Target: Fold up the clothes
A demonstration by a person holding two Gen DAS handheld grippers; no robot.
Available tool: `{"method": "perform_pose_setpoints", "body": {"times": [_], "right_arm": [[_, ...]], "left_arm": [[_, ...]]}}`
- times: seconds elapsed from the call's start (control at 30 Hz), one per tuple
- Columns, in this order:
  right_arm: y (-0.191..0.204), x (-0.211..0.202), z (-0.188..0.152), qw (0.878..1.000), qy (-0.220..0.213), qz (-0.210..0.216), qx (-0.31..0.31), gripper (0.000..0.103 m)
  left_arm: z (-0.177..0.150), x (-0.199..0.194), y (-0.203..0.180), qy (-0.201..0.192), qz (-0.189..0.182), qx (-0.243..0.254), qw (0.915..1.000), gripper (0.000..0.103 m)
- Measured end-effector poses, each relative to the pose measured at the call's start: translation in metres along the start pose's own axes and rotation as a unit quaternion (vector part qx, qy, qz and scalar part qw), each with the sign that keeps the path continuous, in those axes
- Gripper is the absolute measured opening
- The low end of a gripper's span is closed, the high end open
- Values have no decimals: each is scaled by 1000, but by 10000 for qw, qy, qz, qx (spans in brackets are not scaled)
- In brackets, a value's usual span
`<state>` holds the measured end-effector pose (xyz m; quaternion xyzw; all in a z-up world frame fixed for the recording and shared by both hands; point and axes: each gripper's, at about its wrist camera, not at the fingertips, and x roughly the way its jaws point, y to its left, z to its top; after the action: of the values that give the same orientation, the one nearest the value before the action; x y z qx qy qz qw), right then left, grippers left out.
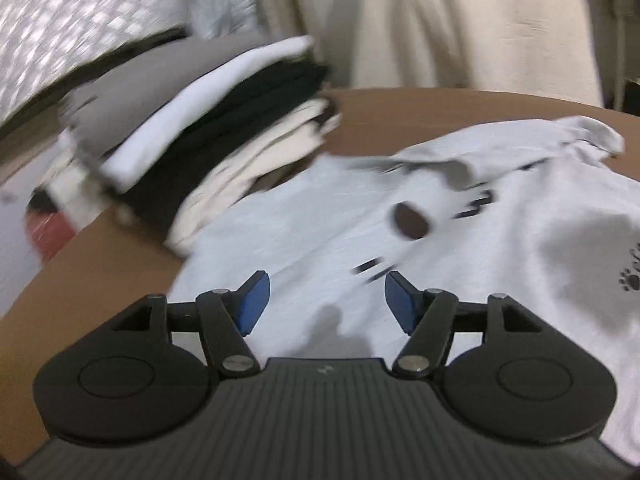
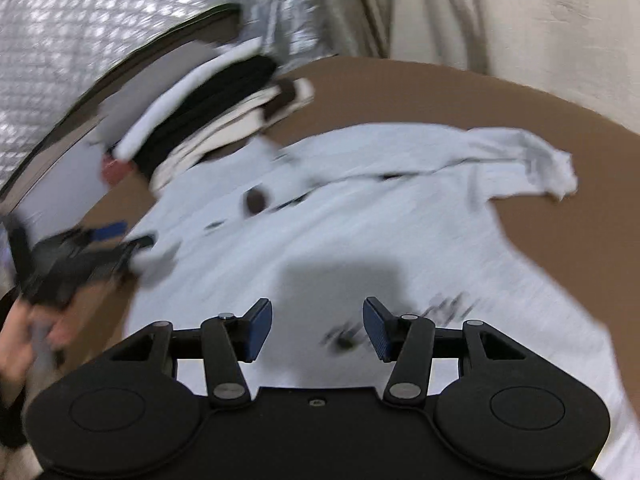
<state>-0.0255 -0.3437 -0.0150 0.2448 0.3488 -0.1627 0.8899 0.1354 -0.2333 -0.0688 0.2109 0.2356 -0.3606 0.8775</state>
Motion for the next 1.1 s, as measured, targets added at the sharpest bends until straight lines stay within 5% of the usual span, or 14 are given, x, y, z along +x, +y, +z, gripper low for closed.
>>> {"method": "perform_pose_setpoints", "body": {"times": [0.2, 0.33, 0.5, 0.67, 0.8, 0.87, 0.9, 0.93, 1.0, 1.1], "right_arm": [[-87, 41, 34, 9910, -354, -234, 1266, 56], [-132, 57, 27, 9765, -327, -318, 2104, 56], [-134, 72, 9, 9807, -341, -110, 1922, 56], [-158, 92, 28, 9769, -780, -257, 1973, 61], [-184, 109, 49, 9687, -1150, -429, 2159, 63], [-197, 117, 60, 9638, -1334, -514, 2251, 63], [-200, 121, 67, 9648, -1387, -610, 2150, 55], [-195, 123, 75, 9711, -1404, -802, 1753, 18], [-181, 125, 86, 9762, -1600, -1135, 928, 12], [-169, 114, 98, 9671, -2166, -1278, 372, 11]], "left_arm": [[30, 29, -53, -311, -568, 78, 9979, 80], [46, 67, -104, -400, -234, 1096, 9929, 81], [47, 112, -141, -609, 228, 1705, 9832, 82], [65, 149, -162, -680, 201, 2182, 9733, 83], [87, 177, -160, -660, -79, 2058, 9763, 89], [101, 194, -161, -161, -442, 2213, 9741, 34], [109, 203, -162, 132, -629, 2264, 9719, 10], [118, 207, -160, 210, -656, 2137, 9745, 9], [138, 214, -157, 209, -594, 1973, 9783, 8], [174, 226, -148, 21, -396, 1688, 9848, 8]]}}
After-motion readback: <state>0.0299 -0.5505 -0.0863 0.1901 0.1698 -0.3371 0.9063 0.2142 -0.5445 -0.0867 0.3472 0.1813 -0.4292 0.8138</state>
